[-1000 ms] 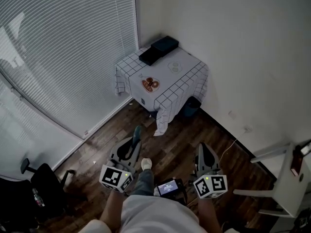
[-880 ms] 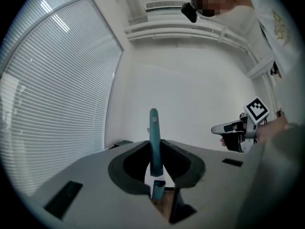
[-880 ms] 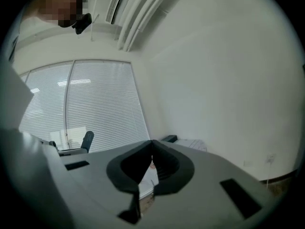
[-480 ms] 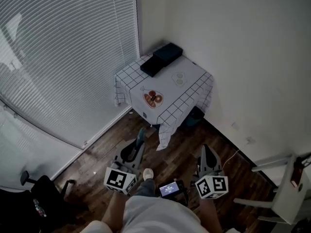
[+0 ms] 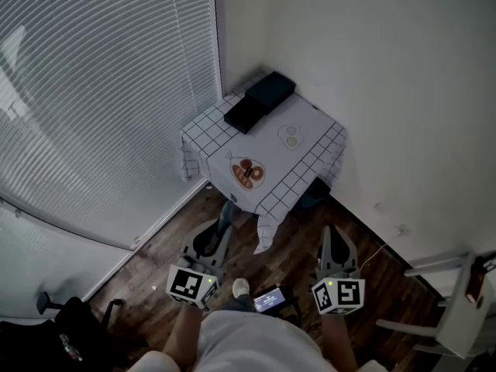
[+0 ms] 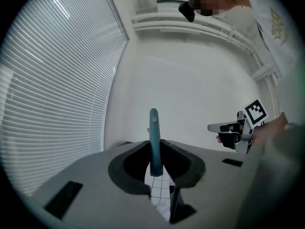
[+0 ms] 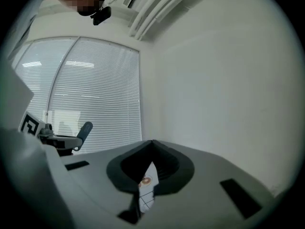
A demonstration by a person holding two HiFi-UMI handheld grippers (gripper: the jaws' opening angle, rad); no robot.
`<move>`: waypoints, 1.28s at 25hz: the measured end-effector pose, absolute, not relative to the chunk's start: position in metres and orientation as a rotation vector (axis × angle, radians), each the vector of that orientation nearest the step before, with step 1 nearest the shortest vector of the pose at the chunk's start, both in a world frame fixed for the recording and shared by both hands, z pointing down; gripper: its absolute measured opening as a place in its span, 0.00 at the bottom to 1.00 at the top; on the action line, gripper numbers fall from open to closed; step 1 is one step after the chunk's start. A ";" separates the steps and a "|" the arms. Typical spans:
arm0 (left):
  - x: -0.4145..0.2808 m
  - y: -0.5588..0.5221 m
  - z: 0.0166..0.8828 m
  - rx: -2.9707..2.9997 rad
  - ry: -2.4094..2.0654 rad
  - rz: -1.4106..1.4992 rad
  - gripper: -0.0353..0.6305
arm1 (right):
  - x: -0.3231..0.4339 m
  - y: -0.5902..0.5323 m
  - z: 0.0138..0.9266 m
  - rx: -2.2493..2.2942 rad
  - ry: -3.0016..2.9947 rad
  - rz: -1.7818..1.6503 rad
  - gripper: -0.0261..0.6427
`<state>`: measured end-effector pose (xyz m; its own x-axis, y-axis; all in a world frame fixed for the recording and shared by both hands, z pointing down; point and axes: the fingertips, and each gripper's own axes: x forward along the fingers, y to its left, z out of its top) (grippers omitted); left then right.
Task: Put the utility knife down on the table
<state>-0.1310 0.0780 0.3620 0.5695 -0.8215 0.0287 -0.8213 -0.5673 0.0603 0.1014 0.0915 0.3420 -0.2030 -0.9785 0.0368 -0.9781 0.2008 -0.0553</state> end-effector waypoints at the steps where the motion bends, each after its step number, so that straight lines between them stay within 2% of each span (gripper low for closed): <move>1: -0.132 0.072 0.363 2.726 -1.420 -0.008 0.17 | 0.100 0.087 0.342 -1.984 2.426 -0.105 0.05; 14: -0.116 0.013 0.370 2.743 -1.333 0.005 0.16 | 0.100 0.028 0.349 -1.969 2.451 -0.100 0.05; 32: -0.083 -0.106 0.400 2.620 -1.479 0.150 0.16 | 0.121 -0.106 0.376 -1.801 2.626 -0.169 0.05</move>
